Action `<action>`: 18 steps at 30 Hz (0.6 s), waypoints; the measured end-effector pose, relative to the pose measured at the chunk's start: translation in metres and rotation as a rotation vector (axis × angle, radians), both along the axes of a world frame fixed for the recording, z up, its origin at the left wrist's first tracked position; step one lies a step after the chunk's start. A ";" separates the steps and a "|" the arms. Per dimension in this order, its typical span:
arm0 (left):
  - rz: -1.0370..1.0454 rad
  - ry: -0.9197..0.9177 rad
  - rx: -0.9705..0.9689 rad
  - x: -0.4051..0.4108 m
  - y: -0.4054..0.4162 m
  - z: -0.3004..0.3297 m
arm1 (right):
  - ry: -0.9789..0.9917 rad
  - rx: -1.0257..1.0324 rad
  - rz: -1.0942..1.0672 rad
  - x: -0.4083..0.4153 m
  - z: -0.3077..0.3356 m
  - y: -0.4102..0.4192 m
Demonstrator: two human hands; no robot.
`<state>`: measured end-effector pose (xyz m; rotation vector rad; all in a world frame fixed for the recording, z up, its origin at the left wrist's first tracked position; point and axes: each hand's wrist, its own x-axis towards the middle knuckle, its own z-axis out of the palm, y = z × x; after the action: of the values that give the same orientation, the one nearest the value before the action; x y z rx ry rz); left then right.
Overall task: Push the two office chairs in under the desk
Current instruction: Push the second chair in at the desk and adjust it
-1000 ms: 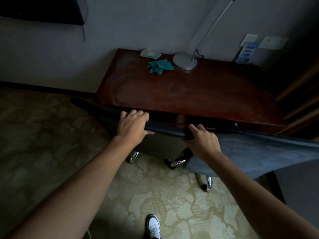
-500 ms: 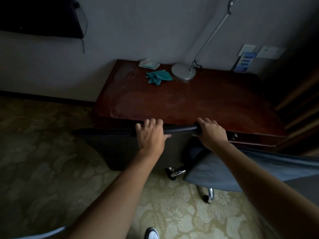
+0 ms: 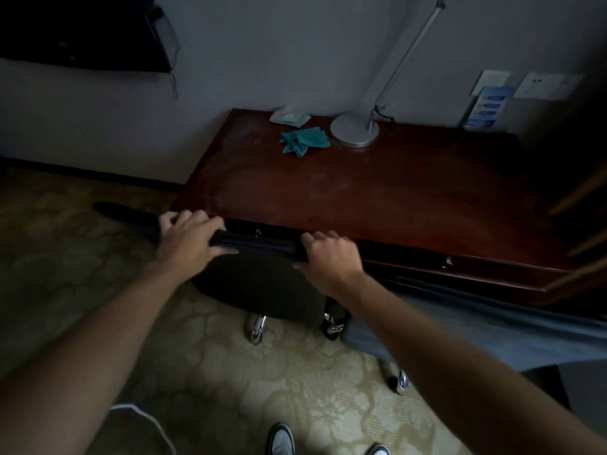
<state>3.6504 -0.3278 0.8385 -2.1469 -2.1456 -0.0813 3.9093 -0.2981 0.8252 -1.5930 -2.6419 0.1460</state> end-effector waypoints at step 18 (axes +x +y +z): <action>-0.263 -0.332 -0.108 0.351 -0.027 -0.006 | 0.083 0.102 -0.539 0.319 0.019 -0.063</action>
<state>4.0010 -0.3552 0.8326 -2.6300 -2.0474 -0.3758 4.2281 -0.3614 0.8445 -2.1298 -2.0301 0.0490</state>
